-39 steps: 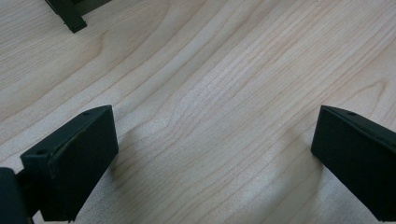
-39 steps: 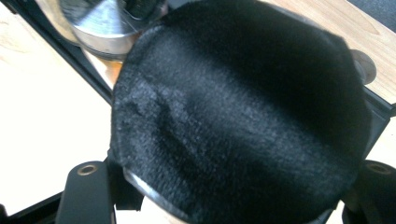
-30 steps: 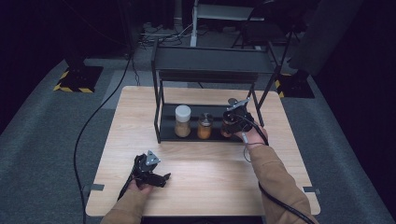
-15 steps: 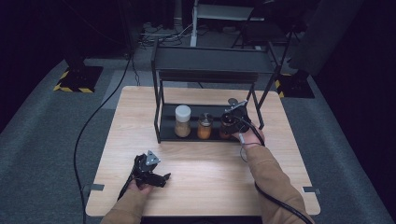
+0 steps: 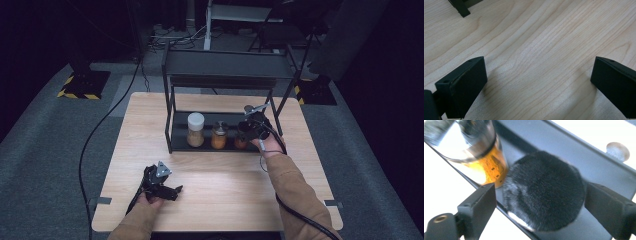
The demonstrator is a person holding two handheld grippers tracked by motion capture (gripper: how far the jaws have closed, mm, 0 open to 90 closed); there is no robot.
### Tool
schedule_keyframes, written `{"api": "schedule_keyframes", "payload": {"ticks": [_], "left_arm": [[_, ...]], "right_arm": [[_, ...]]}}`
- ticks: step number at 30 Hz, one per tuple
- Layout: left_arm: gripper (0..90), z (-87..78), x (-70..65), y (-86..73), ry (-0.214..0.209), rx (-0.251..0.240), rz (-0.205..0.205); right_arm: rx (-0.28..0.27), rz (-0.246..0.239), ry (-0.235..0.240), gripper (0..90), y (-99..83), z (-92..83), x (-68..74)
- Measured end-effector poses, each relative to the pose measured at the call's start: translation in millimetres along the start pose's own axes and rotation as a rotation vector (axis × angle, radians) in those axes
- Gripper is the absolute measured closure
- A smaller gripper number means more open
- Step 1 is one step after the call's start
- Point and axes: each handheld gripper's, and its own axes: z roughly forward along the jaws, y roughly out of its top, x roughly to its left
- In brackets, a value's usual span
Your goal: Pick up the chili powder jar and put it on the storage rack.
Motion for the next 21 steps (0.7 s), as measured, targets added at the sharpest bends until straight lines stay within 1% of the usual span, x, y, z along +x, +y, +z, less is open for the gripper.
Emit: {"api": "schedule_keyframes", "payload": {"ticks": [6, 9, 10, 12, 17, 21], "left_arm": [[0.1, 0.0, 0.0, 0.1, 0.001, 0.0, 0.001], [0.1, 0.0, 0.0, 0.1, 0.001, 0.0, 0.001], [0.1, 0.0, 0.0, 0.1, 0.001, 0.0, 0.001], [0.1, 0.1, 0.1, 0.3, 0.0, 0.001, 0.0], [0.1, 0.2, 0.0, 0.5, 0.002, 0.001, 0.001], [0.1, 0.2, 0.0, 0.5, 0.002, 0.001, 0.001]], "right_arm": [[-0.04, -0.013, -0.014, 4.6, -2.0, -20.6, 8.4], [-0.042, -0.023, -0.015, 4.0, -2.7, -28.7, 11.1], [-0.042, -0.023, -0.015, 4.0, -2.7, -28.7, 11.1], [-0.047, -0.018, 0.002, 4.0, -6.6, -35.4, 10.5], [-0.045, -0.039, -0.002, 3.9, -12.7, -47.1, 14.6], [-0.056, -0.052, 0.004, 3.7, -18.9, -56.0, 17.5]]}}
